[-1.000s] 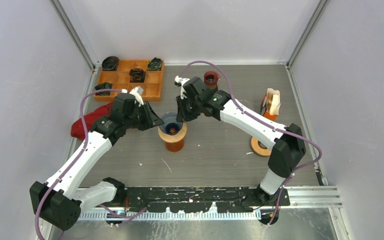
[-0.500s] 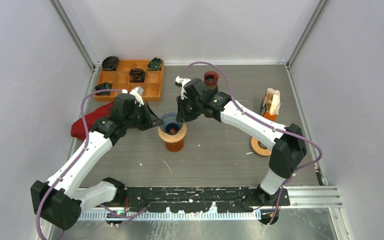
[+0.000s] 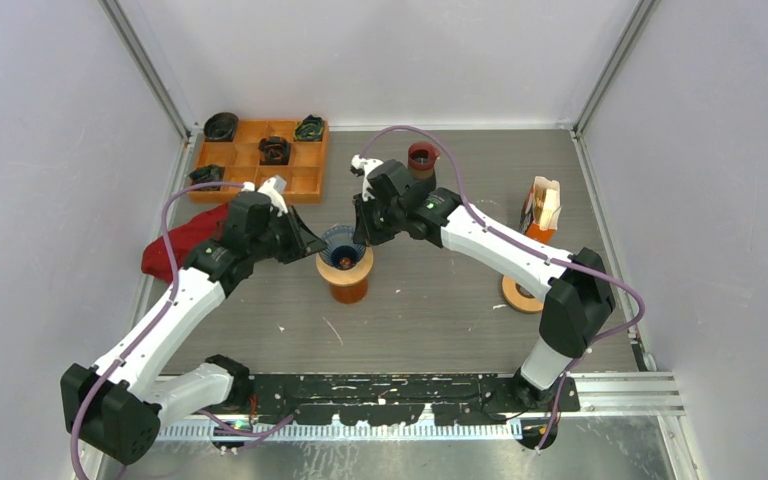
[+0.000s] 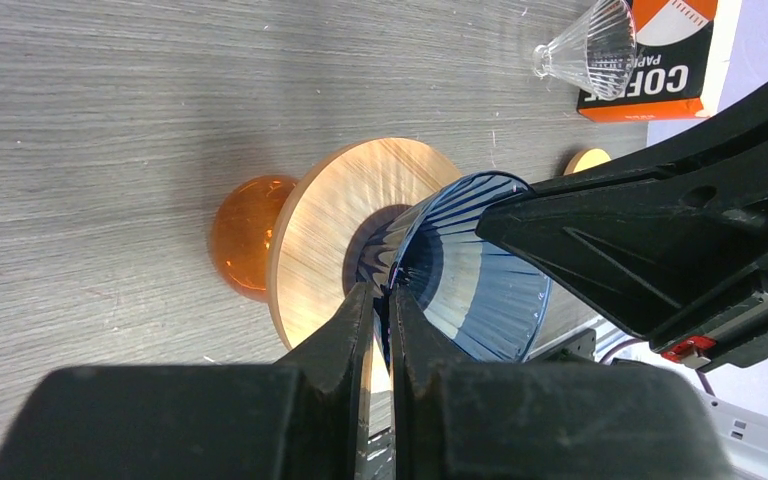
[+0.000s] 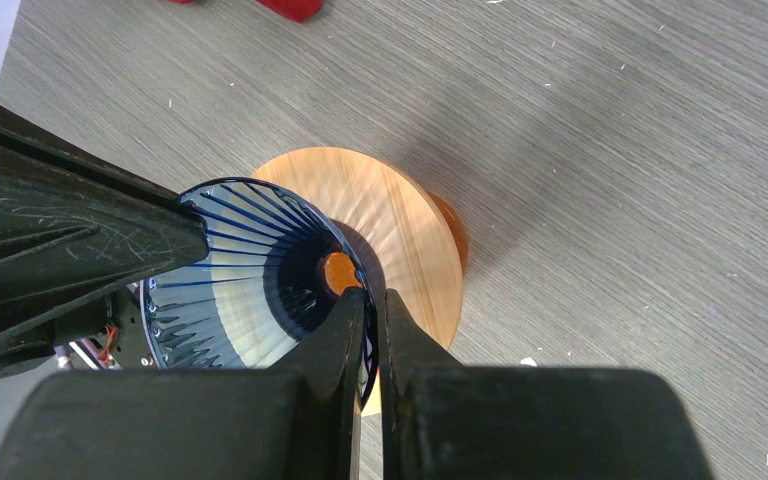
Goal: Place the coffee filter in the dripper
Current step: Press the coffee dripper onto the connecting ring.
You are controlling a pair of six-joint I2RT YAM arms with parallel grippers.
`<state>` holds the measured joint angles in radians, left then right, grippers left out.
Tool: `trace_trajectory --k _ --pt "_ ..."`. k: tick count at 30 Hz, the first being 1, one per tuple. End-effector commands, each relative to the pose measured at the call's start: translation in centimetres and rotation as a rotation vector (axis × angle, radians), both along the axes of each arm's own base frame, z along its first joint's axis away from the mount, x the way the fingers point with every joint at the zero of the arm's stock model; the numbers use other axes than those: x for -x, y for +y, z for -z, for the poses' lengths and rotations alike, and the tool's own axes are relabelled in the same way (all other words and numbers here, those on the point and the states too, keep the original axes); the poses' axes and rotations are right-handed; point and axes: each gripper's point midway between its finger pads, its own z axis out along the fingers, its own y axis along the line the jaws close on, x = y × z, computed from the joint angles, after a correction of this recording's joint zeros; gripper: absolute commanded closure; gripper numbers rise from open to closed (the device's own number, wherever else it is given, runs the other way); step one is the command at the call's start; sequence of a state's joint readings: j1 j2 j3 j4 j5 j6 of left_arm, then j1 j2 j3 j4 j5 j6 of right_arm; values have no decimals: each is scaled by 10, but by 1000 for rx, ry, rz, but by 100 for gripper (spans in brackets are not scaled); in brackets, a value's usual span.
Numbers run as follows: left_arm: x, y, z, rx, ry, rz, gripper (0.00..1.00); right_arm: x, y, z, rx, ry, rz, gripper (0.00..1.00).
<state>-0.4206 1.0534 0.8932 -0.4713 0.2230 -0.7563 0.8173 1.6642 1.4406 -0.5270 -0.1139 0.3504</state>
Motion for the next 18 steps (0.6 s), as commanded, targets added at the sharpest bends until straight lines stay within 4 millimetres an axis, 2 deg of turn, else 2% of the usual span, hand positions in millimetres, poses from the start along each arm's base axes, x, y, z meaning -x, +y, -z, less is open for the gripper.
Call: trace_trajectory --k 1,5,8,12,18 --pt "12 1 19 -38 58 15 90 23 -23 63 215 93 -33 99" --pt "7 5 5 -53 22 -3 82 17 -15 40 170 51 -35 96" --pt "3 8 -4 -71 -2 -18 77 12 -9 22 137 22 -32 88" --pt "-4 11 -17 -86 -35 -35 70 5 -3 0 94 -15 -29 83" --pt "-9 10 -31 -80 -64 -36 61 -7 2 -26 46 -51 -22 70"
